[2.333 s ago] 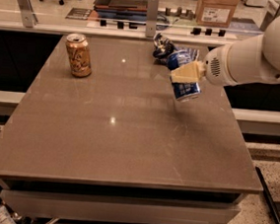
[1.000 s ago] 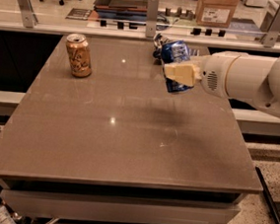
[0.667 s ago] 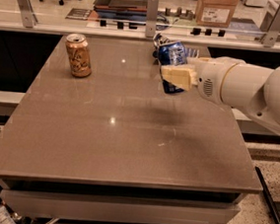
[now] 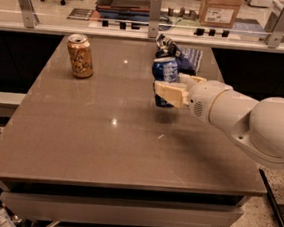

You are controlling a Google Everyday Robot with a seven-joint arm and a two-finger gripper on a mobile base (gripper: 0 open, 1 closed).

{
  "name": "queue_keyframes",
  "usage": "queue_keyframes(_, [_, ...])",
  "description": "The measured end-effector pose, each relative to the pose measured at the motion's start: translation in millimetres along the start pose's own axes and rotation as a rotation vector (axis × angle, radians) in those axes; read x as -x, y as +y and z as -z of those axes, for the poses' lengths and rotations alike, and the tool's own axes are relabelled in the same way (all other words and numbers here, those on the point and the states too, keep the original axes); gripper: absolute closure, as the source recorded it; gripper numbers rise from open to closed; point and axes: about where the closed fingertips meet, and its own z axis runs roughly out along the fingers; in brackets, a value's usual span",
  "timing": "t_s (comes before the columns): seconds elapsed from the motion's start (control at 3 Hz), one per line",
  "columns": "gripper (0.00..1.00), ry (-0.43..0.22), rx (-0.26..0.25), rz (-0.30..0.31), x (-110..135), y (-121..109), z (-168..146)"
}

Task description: Place pepsi can upright

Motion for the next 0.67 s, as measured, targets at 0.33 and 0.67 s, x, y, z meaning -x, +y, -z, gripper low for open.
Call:
queue_keyframes(0.33, [1.00,-0.018,0.016,-0.037,-19.3,2.5,-8.8])
queue_keyframes(0.67, [1.00,-0.041,0.015,-0.081,-36.9,-0.3,-13.4])
